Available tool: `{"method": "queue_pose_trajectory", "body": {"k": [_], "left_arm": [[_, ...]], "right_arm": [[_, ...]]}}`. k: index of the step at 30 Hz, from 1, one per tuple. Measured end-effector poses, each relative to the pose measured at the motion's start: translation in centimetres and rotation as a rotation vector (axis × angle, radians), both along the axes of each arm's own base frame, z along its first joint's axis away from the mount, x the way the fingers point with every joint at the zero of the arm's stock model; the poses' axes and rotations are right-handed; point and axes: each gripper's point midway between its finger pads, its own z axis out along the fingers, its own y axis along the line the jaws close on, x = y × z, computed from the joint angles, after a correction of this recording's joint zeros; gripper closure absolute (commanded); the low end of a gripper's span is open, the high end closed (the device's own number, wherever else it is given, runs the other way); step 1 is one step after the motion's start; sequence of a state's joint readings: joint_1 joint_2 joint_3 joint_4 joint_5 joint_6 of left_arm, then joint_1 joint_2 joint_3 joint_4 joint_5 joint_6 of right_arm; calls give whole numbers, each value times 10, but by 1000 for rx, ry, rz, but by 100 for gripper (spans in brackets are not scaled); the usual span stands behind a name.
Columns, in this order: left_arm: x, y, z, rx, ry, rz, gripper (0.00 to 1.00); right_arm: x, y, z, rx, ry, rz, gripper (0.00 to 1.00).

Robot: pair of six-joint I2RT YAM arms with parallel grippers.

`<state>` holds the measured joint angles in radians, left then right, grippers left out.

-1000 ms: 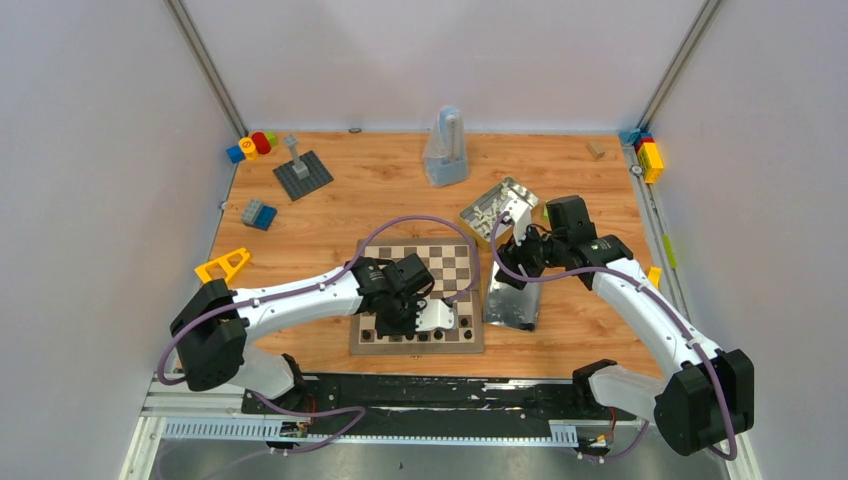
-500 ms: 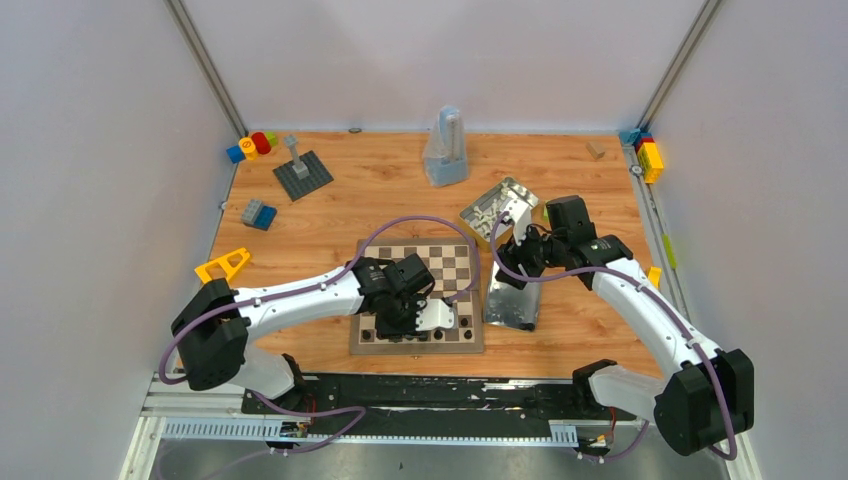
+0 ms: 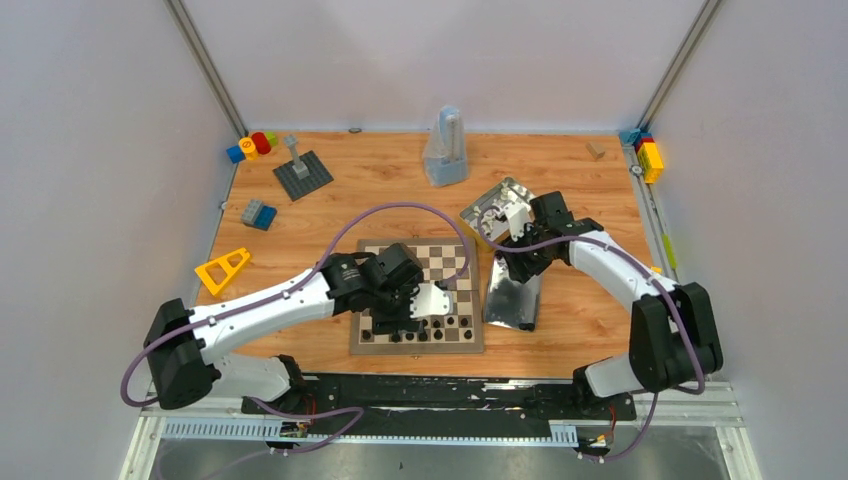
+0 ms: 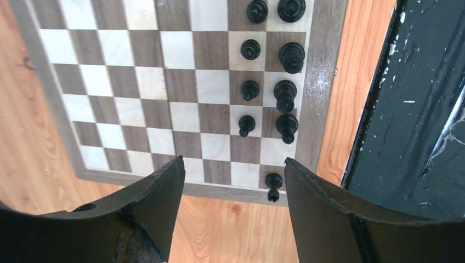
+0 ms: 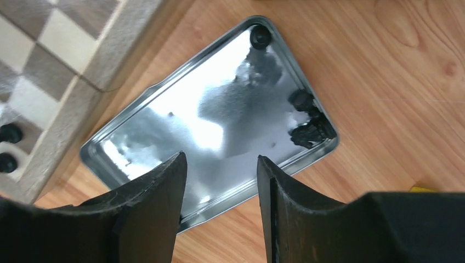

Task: Set up the chess pieces on the board
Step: Place the chess piece on the chessboard, then pick up the chess piece from the storage box.

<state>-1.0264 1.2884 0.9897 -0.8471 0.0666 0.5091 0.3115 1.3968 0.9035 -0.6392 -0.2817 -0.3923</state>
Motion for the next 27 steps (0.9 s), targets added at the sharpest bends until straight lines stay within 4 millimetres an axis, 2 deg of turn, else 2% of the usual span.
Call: {"method": "queue_pose_trajectory", "body": {"k": [4,9,15,21,27], "left_arm": [[5,-2,21,-54,-53,12,21],[12,0,36,-98,-85,33,21],[16,3,37,-100,-88,52,21],[17,4,37,-100,-90,55,21],[18,4,37,-99,-92,61,20]], "right_arm": [[15,-13,-12,-76,18,-52,55],[28,-30,-21,-149,25,-95,58],[37,-41,-32,-217,40,-97,62],[36,-47,-48,-259,79,-82,66],[39,-47,-51,-269,83,-73,74]]}}
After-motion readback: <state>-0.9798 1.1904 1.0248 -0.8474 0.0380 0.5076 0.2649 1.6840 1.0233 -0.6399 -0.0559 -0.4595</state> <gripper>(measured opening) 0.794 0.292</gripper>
